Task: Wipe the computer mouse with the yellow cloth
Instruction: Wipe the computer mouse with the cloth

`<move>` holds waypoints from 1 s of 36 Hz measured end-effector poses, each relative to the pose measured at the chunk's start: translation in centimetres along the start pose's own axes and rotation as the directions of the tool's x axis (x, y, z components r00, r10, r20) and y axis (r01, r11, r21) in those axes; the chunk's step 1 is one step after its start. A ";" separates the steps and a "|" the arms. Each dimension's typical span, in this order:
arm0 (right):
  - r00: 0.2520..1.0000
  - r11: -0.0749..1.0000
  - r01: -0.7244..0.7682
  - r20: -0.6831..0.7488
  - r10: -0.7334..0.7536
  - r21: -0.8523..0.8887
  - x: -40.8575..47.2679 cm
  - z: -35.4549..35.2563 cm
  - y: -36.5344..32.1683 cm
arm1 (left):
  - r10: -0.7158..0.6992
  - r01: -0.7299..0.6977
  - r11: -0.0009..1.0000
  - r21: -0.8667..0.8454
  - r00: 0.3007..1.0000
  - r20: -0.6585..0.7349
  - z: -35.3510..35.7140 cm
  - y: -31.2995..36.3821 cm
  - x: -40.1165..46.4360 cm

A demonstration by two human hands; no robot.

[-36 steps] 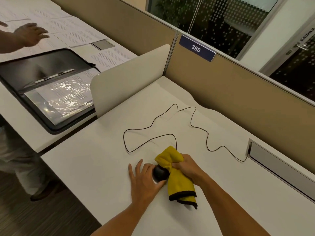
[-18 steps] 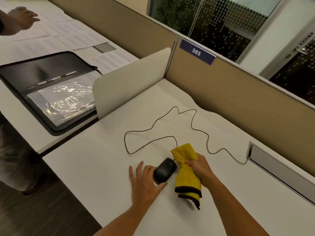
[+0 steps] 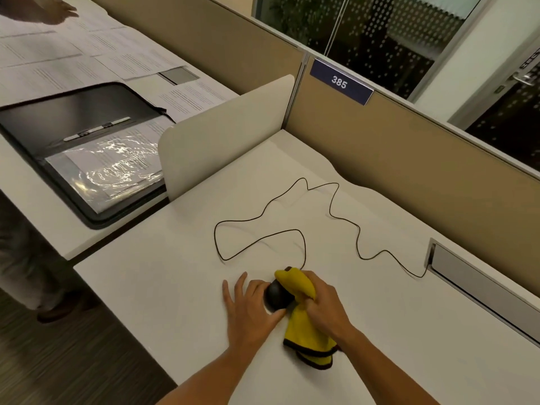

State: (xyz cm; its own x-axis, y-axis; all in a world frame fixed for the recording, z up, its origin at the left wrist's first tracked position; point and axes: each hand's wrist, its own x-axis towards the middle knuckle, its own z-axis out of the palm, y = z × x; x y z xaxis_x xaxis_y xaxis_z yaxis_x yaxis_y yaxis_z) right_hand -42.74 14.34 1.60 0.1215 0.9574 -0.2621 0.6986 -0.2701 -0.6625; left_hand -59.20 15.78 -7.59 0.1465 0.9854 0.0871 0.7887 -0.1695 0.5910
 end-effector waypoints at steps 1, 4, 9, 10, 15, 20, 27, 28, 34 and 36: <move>1.000 0.999 0.023 0.022 -0.022 -0.030 -0.1 0.0 0.2 | -0.001 0.001 1.000 0.004 1.000 0.010 0.0 0.0 0.0; 0.996 0.992 0.054 0.071 -0.046 -0.117 0.0 -0.7 -0.1 | -0.004 0.004 1.000 0.001 1.000 0.016 -0.1 0.2 0.1; 0.964 0.945 0.173 0.242 -0.106 -0.278 0.0 -1.4 -0.9 | -0.014 0.014 1.000 0.010 1.000 -0.003 0.0 0.3 0.0; 0.954 0.928 0.212 0.270 -0.129 -0.307 0.0 -1.5 -1.2 | -0.013 0.013 1.000 -0.002 1.000 -0.008 0.0 0.3 0.0; 0.874 0.799 0.419 0.431 -0.226 -0.432 0.1 -1.5 -2.1 | 0.033 -0.033 0.999 0.024 0.999 0.017 0.2 -0.1 -0.1; 0.837 0.704 0.486 0.508 -0.203 -0.518 0.9 -1.7 -3.5 | 0.039 -0.040 0.999 0.031 0.999 0.037 0.1 -0.2 -0.1; 0.814 0.689 0.490 0.564 -0.141 -0.535 1.7 -2.5 -3.3 | 0.033 -0.035 0.998 0.059 0.999 0.043 0.3 -0.3 0.0; 0.815 0.695 0.478 0.567 -0.121 -0.538 1.7 -2.8 -3.3 | 0.028 -0.031 0.998 0.060 0.999 0.042 0.3 -0.3 0.0; 0.828 0.703 0.433 0.557 -0.063 -0.564 1.6 -4.0 -2.9 | 0.008 -0.011 0.999 0.045 0.999 0.050 0.4 -0.2 0.0; 0.835 0.689 0.426 0.549 -0.050 -0.586 1.7 -4.4 -2.7 | 0.007 -0.009 1.000 0.027 0.999 0.046 0.4 -0.2 0.0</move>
State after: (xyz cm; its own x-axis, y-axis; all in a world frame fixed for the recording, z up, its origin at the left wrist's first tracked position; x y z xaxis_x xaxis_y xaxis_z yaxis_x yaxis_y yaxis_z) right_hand -41.28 17.13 6.04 -0.3199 0.7562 -0.5708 0.9465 0.2820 -0.1569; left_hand -59.16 15.77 -8.05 0.1797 0.9822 0.0543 0.8034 -0.1784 0.5681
